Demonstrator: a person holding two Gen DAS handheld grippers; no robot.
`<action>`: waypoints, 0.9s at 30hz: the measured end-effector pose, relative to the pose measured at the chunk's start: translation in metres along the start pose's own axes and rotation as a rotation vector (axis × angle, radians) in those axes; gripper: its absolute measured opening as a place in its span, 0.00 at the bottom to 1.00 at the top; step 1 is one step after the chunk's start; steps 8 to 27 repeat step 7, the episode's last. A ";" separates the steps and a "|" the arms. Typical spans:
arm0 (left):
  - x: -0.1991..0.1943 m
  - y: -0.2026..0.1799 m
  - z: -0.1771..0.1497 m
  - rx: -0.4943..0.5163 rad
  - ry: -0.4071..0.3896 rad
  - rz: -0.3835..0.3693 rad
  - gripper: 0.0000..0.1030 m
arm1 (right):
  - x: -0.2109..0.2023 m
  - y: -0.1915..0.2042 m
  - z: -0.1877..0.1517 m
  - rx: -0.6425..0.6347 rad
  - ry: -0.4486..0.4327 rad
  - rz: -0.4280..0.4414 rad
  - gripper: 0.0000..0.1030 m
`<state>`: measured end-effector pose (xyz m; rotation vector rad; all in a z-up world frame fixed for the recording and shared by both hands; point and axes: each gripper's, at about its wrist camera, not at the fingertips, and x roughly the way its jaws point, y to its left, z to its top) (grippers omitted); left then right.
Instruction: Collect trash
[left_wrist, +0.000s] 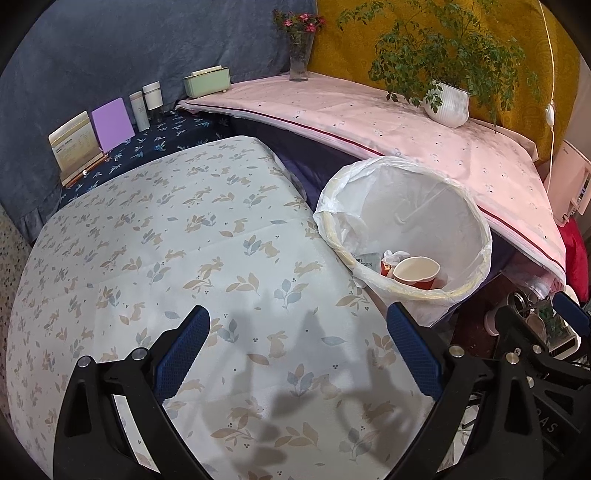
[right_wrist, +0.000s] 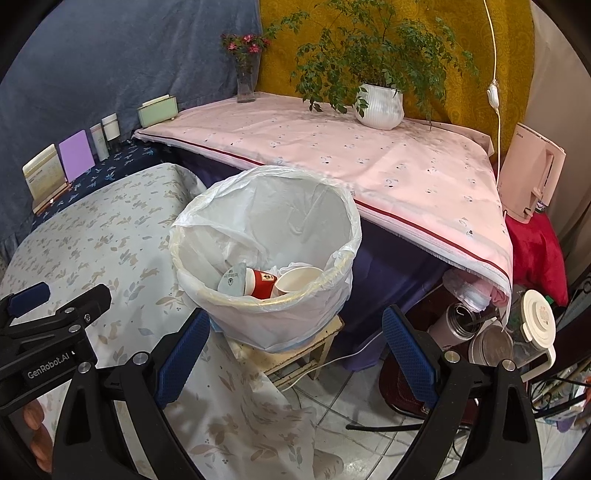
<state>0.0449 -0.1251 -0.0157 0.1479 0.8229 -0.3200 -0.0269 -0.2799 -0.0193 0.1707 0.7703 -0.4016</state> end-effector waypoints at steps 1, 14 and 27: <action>0.000 0.000 0.000 0.000 0.002 0.000 0.89 | 0.000 0.000 0.000 0.000 0.000 0.000 0.88; 0.004 0.005 -0.002 -0.021 0.015 -0.015 0.89 | 0.000 0.000 -0.001 0.000 0.001 -0.001 0.88; 0.004 0.005 -0.002 -0.021 0.015 -0.015 0.89 | 0.000 0.000 -0.001 0.000 0.001 -0.001 0.88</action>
